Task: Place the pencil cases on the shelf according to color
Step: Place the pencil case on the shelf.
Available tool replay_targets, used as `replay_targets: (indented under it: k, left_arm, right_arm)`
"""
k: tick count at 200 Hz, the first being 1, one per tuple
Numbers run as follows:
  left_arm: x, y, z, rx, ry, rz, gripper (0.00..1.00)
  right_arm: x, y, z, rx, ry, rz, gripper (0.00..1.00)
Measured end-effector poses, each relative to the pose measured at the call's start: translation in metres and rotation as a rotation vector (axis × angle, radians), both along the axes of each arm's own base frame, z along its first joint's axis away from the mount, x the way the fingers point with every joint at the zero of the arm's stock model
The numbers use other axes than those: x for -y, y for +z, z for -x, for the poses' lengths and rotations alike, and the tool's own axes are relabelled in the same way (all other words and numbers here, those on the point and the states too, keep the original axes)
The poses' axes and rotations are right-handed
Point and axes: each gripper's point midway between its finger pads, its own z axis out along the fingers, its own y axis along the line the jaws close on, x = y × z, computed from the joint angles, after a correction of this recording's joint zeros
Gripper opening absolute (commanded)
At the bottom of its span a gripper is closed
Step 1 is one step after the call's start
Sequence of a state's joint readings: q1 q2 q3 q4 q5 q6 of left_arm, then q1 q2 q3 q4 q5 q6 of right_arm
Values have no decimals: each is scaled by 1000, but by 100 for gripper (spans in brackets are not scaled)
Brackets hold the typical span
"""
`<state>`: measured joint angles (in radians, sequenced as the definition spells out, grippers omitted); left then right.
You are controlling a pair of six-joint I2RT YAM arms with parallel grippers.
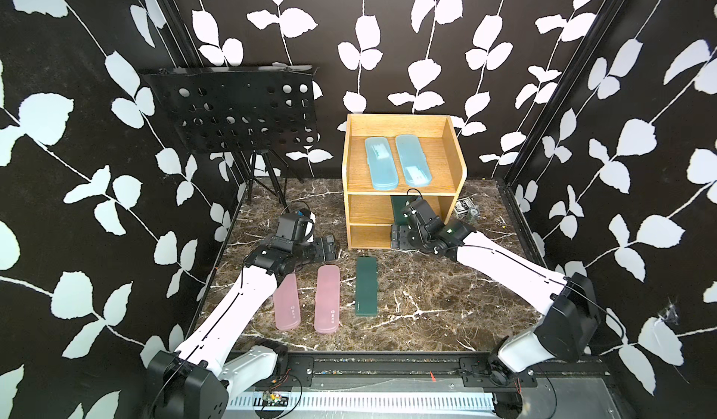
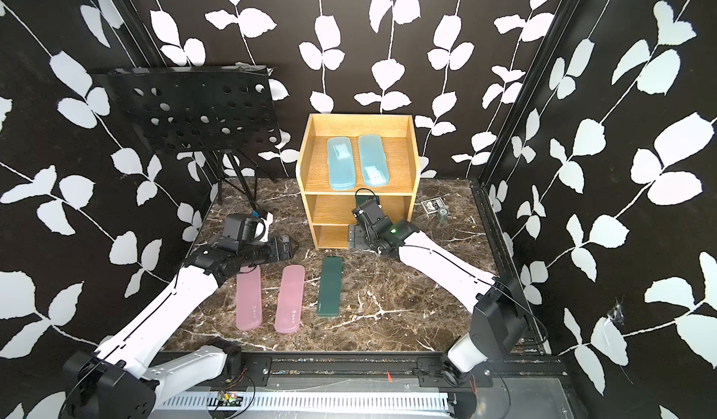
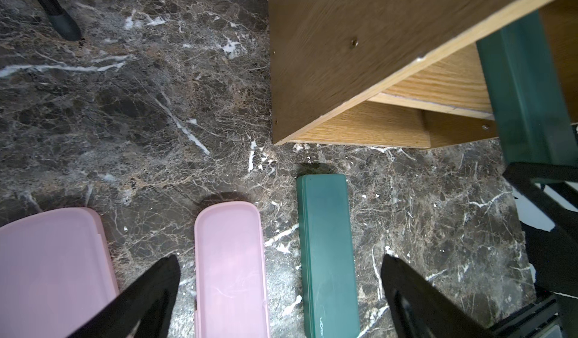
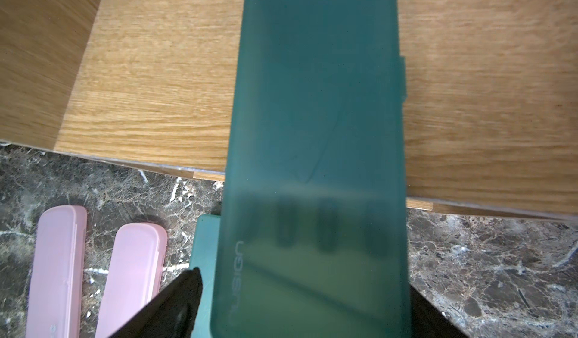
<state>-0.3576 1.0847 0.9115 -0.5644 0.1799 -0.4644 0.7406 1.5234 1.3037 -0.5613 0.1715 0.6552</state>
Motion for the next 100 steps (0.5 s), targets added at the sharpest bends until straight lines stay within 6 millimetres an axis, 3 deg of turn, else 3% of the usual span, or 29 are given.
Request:
replay_targets:
  k: [45, 63, 74, 100]
  left_arm:
    - [-4, 9, 5, 32, 7, -2, 99]
    - [-7, 10, 9, 41, 10, -3, 99]
    - [-8, 10, 11, 42, 11, -4, 99]
    - [-11, 9, 16, 47, 15, -6, 99]
  right_arm:
    - [13, 41, 21, 64, 8, -97, 92]
    - [21, 47, 33, 71, 13, -121, 90]
    - [25, 45, 40, 64, 16, -131, 86]
    - [32, 27, 58, 22, 24, -124, 62]
